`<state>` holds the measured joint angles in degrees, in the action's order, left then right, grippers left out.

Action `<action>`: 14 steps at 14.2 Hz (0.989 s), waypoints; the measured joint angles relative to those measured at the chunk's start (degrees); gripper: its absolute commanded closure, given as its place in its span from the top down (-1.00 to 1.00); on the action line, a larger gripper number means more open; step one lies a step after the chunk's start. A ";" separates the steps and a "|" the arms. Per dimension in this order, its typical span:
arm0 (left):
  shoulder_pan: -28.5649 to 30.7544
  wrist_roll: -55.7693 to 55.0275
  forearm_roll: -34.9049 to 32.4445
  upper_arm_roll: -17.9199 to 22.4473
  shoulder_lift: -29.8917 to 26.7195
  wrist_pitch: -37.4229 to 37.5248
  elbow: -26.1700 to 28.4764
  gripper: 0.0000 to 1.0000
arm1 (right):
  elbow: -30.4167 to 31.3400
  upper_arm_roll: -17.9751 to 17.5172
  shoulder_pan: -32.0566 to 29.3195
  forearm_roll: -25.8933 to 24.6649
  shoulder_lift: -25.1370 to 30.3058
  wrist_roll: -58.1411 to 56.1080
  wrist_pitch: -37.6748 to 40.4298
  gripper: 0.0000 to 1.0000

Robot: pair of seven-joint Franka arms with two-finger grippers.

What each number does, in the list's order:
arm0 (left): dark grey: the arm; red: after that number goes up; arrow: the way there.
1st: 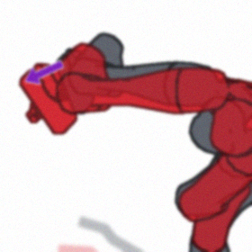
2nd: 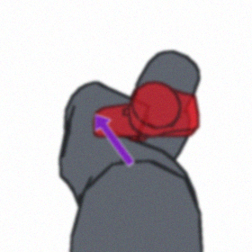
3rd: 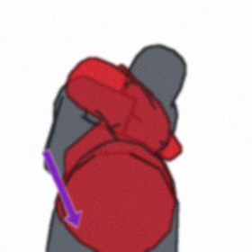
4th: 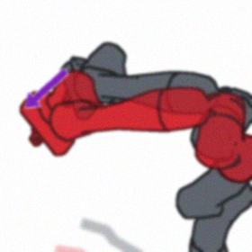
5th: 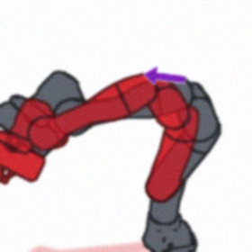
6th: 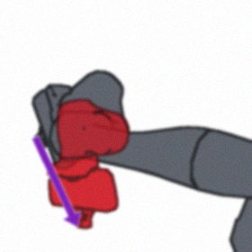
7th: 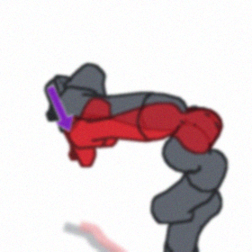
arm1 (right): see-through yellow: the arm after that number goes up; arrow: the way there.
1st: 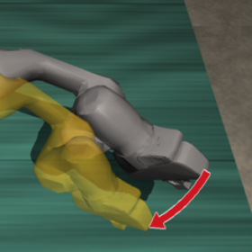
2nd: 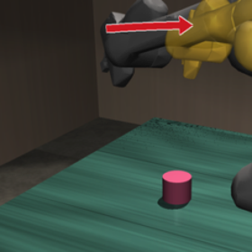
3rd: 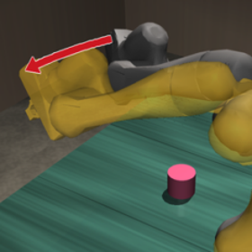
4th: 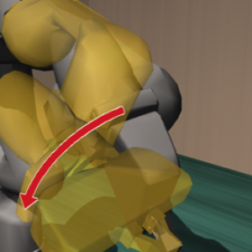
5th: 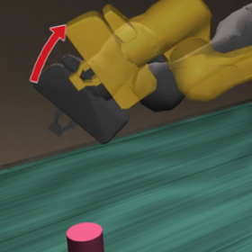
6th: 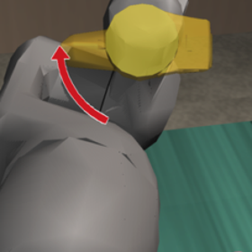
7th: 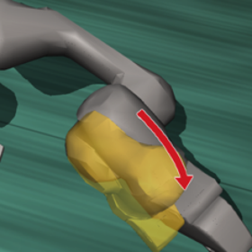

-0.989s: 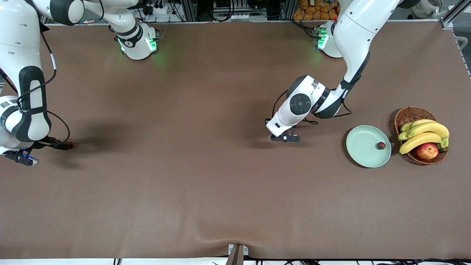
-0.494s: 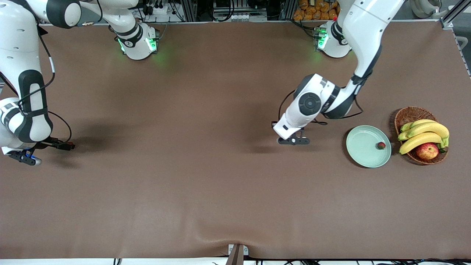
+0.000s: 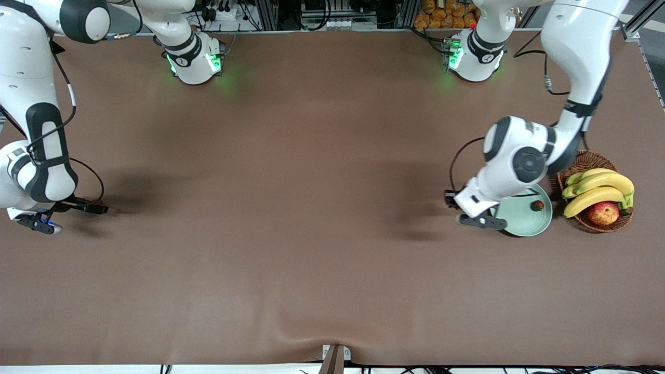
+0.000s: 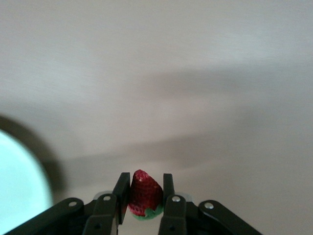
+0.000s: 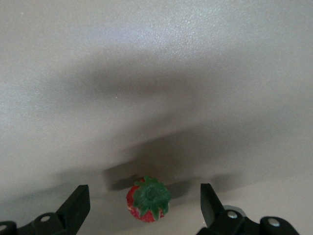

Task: Collect all strawberries into plate
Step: 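Place the strawberry on the plate while the right gripper grasps the third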

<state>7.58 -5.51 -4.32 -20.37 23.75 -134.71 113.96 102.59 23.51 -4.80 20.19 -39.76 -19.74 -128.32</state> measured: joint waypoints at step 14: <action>14.54 16.68 -8.42 0.33 3.82 1.12 -1.11 1.00 | -0.49 -0.60 0.09 0.00 0.40 -0.73 3.37 -0.97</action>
<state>22.12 11.16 -12.74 -20.04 27.57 -133.59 112.85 102.11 22.90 -4.70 20.19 -39.36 -20.47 -124.95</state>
